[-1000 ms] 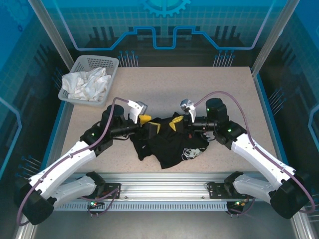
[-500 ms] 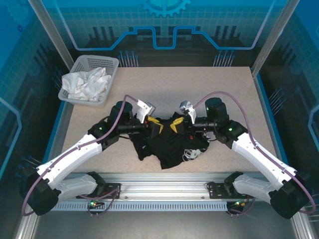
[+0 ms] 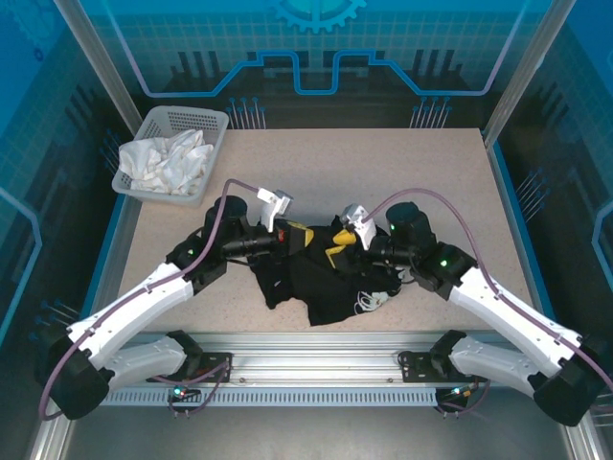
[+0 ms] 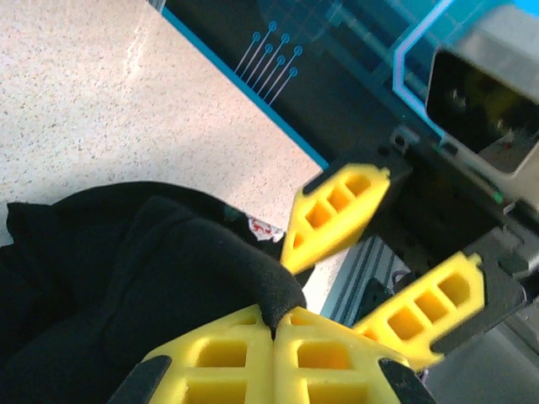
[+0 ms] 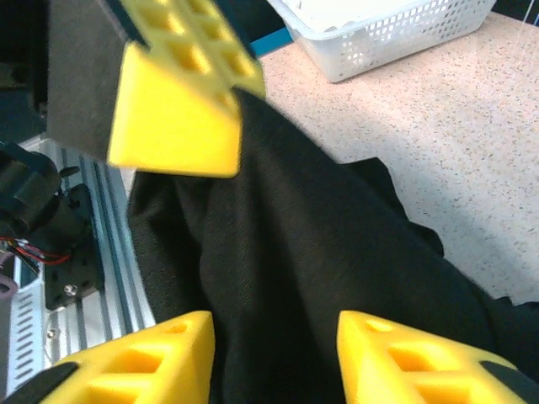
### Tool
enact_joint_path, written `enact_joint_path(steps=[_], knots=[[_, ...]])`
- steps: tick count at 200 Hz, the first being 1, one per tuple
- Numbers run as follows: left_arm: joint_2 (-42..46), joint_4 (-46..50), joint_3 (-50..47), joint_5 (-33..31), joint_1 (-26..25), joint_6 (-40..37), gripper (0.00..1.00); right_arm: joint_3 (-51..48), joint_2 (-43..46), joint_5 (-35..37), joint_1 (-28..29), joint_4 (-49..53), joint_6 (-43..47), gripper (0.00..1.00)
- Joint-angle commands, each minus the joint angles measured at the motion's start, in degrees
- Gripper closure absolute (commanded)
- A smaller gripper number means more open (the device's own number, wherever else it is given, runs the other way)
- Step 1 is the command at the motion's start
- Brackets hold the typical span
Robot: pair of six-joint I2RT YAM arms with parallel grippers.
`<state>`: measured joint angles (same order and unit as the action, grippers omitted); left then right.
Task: Fold the inside-out t-shirt
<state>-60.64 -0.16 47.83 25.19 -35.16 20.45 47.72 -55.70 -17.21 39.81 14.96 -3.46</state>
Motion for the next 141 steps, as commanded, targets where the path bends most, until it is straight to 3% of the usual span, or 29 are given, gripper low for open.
enact_joint_path(steps=[1,26,40,48,63,73,85,108,141], knots=[[1.8,-5.11,-1.01,1.0,-0.15,3.46,1.0,-3.39,3.1,4.67,2.23,-5.43,-2.66,0.52],[2.26,-5.1,-0.99,1.94,-0.11,3.63,1.0,-4.6,1.58,6.44,3.67,-8.84,-3.02,0.51],[2.84,-4.93,-1.21,2.03,-0.14,3.57,1.0,-3.55,-1.14,5.88,3.74,-9.69,-3.0,0.55],[3.28,-4.8,-1.42,1.78,-0.16,3.44,1.0,-2.82,-2.51,4.66,3.7,-10.27,-2.87,0.61],[4.47,-3.56,-1.7,-0.25,-0.17,2.71,1.0,-1.13,-3.87,1.83,3.68,-9.98,-2.07,0.83],[5.29,-1.3,-1.79,-4.31,-0.08,1.59,1.0,0.48,-3.35,0.14,3.34,-8.04,-1.19,0.94],[5.85,1.97,-2.02,-10.91,-0.05,0.1,1.0,1.9,-1.8,-4.02,2.22,-6.57,-0.88,1.0],[4.79,5.37,-2.38,-19.1,-0.04,-3.19,1.0,2.37,-0.35,-16.58,-1.73,-8.69,-5.3,1.0],[2.74,5.42,-2.28,-19.47,-0.13,-4.62,0.98,4.48,-1.87,-23.03,-3.6,-14.64,-12.43,1.0]])
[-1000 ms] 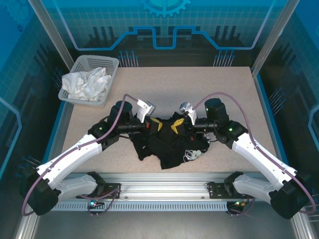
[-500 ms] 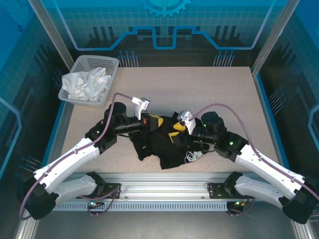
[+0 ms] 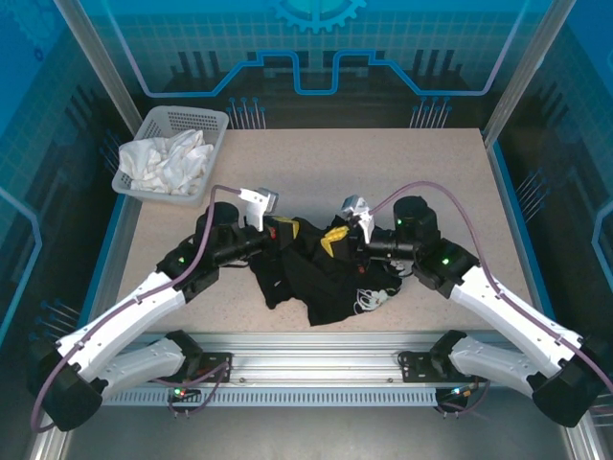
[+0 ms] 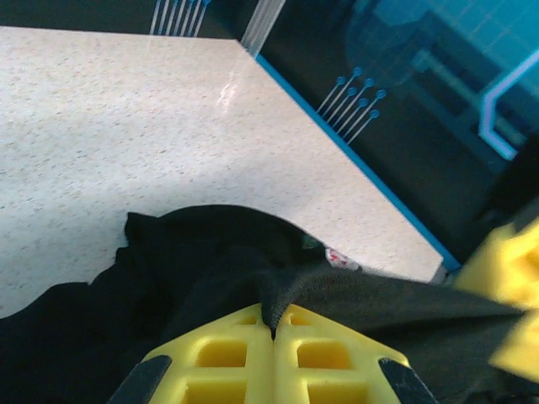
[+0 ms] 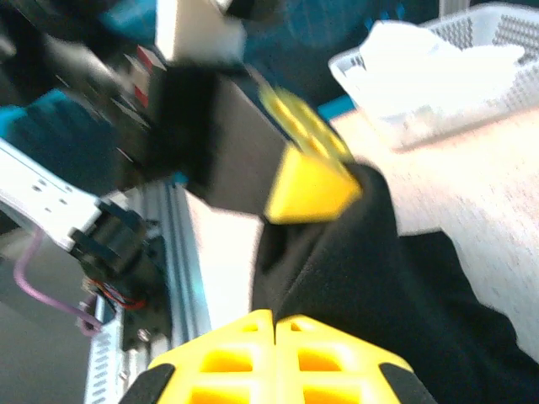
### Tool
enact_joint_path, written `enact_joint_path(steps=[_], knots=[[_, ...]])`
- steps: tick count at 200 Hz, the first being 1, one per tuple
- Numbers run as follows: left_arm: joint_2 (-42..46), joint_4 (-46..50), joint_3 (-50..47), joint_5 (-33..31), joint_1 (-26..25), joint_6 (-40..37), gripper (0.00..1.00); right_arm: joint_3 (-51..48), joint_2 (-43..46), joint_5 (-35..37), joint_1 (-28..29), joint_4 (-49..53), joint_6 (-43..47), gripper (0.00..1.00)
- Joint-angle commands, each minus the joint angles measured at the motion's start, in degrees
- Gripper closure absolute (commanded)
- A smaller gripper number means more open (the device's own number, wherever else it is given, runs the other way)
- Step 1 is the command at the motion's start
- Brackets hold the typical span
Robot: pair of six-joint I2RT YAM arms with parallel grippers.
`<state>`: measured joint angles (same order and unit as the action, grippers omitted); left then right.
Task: Fold the inside-out t-shirt
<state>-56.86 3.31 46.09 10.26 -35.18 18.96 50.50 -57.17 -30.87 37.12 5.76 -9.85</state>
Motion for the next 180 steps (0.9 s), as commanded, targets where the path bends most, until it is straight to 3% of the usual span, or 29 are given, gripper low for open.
enact_joint_path(steps=[1,37,69,101,154,180], knots=[[-1.05,1.91,-0.5,-4.46,-0.13,-3.18,0.97,1.71,-0.49,-9.37,-0.91,-5.56,-6.23,1.0],[0.9,2.58,-1.29,-4.35,-0.15,-3.66,0.67,2.32,-3.27,-8.34,-2.54,-7.11,-11.4,1.0],[6.96,2.69,-4.03,-3.67,-0.16,-3.34,0.5,2.59,-3.67,-8.45,-4.39,-5.86,-11.89,1.0],[9.19,3.11,-4.95,0.98,-1.41,-3.77,0.39,2.91,-3.3,-9.62,-6.27,-4.26,-11.57,1.0],[0.24,9.67,-1.46,-0.57,-4.02,-5.87,0.28,4.73,-2.6,-11.75,-8.44,-0.31,-9.13,1.0],[-3.5,8.1,-1.22,2.33,-4.02,-5.61,0.26,5.04,-1.99,-12.19,-9.17,1.36,-7.58,1.0]])
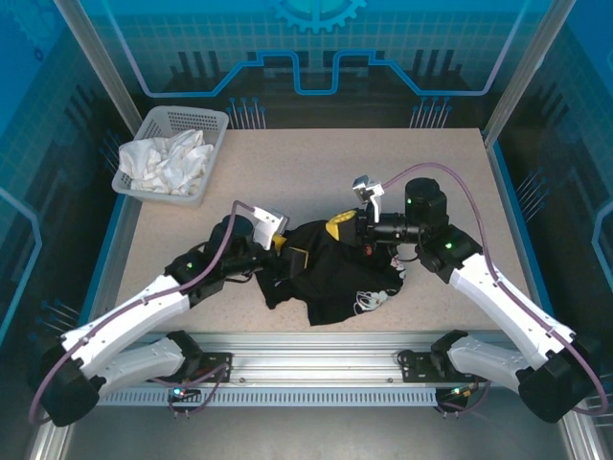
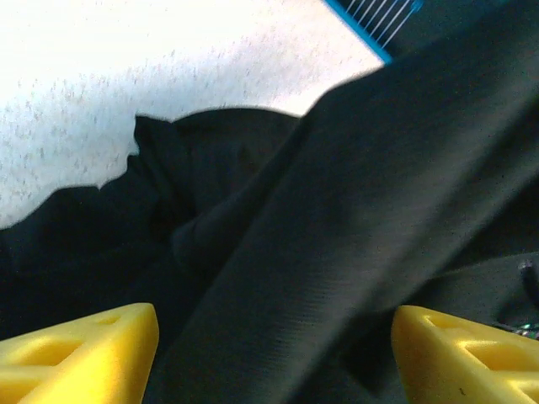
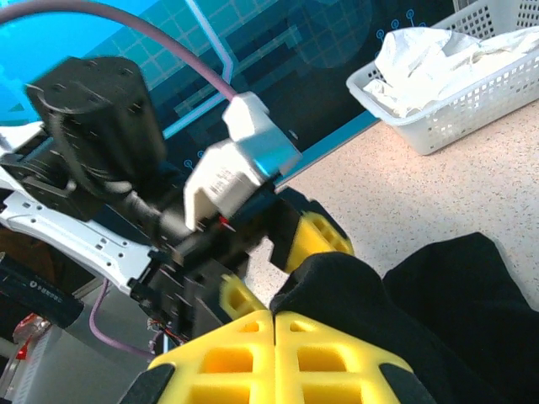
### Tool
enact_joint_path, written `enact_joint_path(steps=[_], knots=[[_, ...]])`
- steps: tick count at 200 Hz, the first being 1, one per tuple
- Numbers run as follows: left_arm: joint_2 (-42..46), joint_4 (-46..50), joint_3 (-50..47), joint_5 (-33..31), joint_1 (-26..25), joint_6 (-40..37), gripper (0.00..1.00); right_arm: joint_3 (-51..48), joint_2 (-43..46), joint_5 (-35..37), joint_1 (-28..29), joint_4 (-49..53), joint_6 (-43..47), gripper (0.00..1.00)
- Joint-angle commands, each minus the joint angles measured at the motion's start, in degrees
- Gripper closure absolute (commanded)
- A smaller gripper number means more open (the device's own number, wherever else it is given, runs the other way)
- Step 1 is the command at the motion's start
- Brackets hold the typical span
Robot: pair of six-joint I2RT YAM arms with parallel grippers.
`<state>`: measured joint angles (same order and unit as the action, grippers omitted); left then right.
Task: Fold the inside-out t-shirt
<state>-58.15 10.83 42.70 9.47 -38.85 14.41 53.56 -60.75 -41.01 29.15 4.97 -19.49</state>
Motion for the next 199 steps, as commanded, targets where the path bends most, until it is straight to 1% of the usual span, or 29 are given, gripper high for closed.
enact_joint_path(steps=[1,6,14,27,35,39,44,50,55,69,83,97,112,140,148,164,199], knots=[[-2.35,0.41,2.15,3.46,-0.35,-1.01,0.26,1.88,1.6,-2.16,-1.26,2.15,2.08,1.0],[-2.95,-0.72,2.11,4.85,-0.3,-0.9,0.29,1.73,1.68,-2.25,-1.36,2.16,2.17,1.0],[-3.96,-2.85,1.97,7.32,-0.35,-0.59,0.39,1.48,1.75,-2.59,-1.49,2.2,2.53,1.0],[-5.15,-6.41,1.91,11.67,-0.31,0.38,0.61,1.25,2.07,-2.52,-1.87,3.91,3.85,1.0],[-5.34,-8.56,1.77,14.63,-0.26,0.82,0.8,1.33,2.54,-1.75,-2.31,6.11,5.28,1.0],[-5.22,-9.62,1.55,16.08,-0.26,1.0,0.88,1.24,2.9,-1.18,-2.66,7.08,6.1,1.0],[-4.89,-10.9,1.09,17.97,-0.24,1.18,0.95,1.1,3.36,-0.5,-3.21,8.12,6.79,1.0],[-4.17,-12.57,0.38,20.06,-0.18,1.19,0.98,0.82,3.98,0.29,-3.99,9.16,7.29,1.0],[-3.33,-14.04,-0.29,21.82,-0.17,1.23,1.0,0.51,4.38,0.76,-4.8,9.85,7.56,1.0],[-0.48,-17.95,-2.24,26.68,-0.09,1.13,1.0,0.25,4.95,1.63,-6.7,11.71,8.06,1.0],[3.09,-21.58,-3.9,29.92,-0.08,0.98,1.0,0.75,4.76,3.07,-7.24,14.36,9.4,1.0],[6.0,-24.01,-5.19,30.91,0.01,0.59,1.0,1.27,4.06,4.17,-7.17,16.35,10.63,1.0],[8.37,-25.41,-6.1,31.04,0.14,-0.31,1.0,1.27,3.15,3.26,-7.02,16.33,10.82,1.0],[10.22,-26.55,-6.4,31.12,0.88,-1.72,1.0,1.48,1.8,2.76,-6.7,16.35,10.72,0.97],[10.33,-26.69,-6.31,31.01,1.06,-2.01,1.0,1.57,1.62,2.54,-6.61,16.46,10.7,0.95],[10.26,-26.91,-5.95,30.92,1.4,-2.28,1.0,1.8,1.51,2.6,-6.54,17.14,10.71,0.87],[10.29,-25.98,-5.61,30.01,1.92,-2.81,1.0,1.94,2.74,5.13,-6.46,21.27,12.08,0.73]])
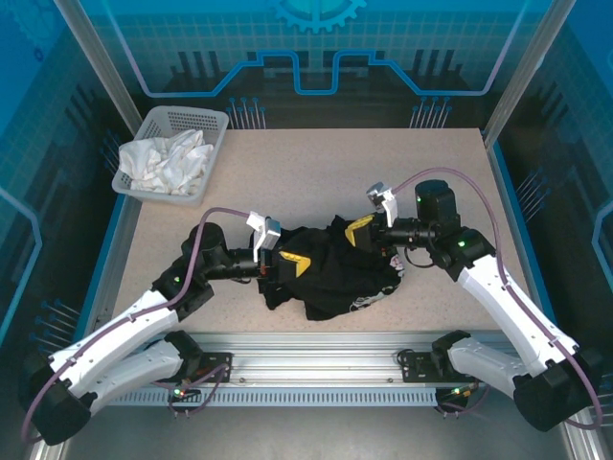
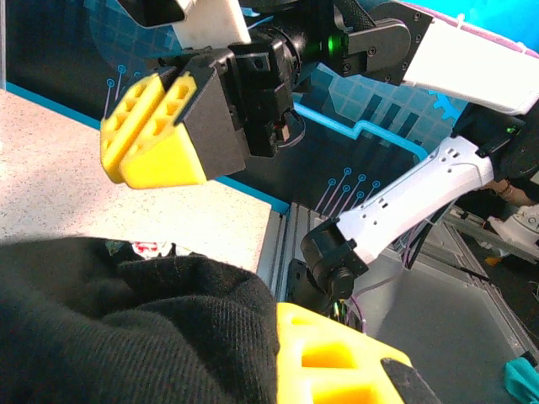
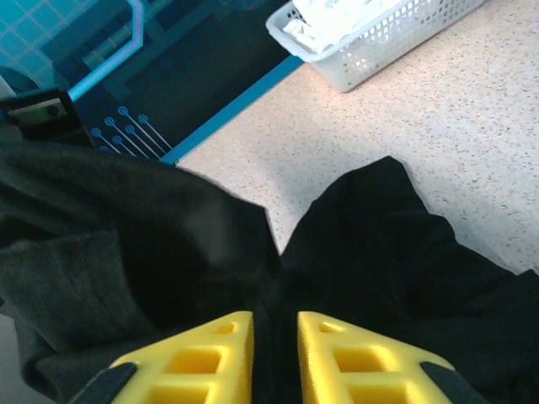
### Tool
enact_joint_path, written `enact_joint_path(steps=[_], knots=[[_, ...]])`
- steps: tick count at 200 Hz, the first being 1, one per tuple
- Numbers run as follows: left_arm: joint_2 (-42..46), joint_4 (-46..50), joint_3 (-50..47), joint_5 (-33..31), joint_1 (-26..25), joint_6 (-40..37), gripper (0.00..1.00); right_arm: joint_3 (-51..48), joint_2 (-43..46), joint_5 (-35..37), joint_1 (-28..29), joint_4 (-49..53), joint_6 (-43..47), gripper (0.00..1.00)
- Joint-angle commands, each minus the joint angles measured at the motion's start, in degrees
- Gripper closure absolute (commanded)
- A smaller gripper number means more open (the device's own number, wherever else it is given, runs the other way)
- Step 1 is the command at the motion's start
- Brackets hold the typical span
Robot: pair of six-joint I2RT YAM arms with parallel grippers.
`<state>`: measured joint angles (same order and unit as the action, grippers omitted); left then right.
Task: Fold the inside-out t-shirt
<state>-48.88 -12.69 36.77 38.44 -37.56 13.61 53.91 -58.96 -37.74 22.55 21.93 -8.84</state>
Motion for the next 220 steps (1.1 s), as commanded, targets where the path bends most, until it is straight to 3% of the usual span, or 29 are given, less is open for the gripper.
enact_joint_path(steps=[1,45,104,161,176,220], knots=[[1.0,-2.44,0.32,1.0,0.64,-2.05,1.0,1.57,1.04,1.91,0.13,4.41,1.49,0.72],[1.7,-1.16,0.06,0.76,0.92,-2.35,1.0,-1.77,1.65,0.29,1.2,-0.42,-1.77,0.57],[2.32,-0.37,-0.45,0.49,0.91,-2.39,1.0,2.56,-8.25,0.61,7.53,-7.52,-3.13,0.45],[2.3,-0.23,-0.55,0.5,0.93,-2.41,1.0,3.0,-13.36,-2.52,8.8,-13.92,-5.95,0.45],[2.31,-0.23,-0.65,0.41,0.98,-2.53,1.0,3.12,-14.05,-2.61,9.05,-15.43,-6.51,0.51],[2.63,0.17,-1.42,-1.86,1.17,-2.37,1.0,3.57,-11.68,-2.26,8.76,-17.08,-5.33,0.97]])
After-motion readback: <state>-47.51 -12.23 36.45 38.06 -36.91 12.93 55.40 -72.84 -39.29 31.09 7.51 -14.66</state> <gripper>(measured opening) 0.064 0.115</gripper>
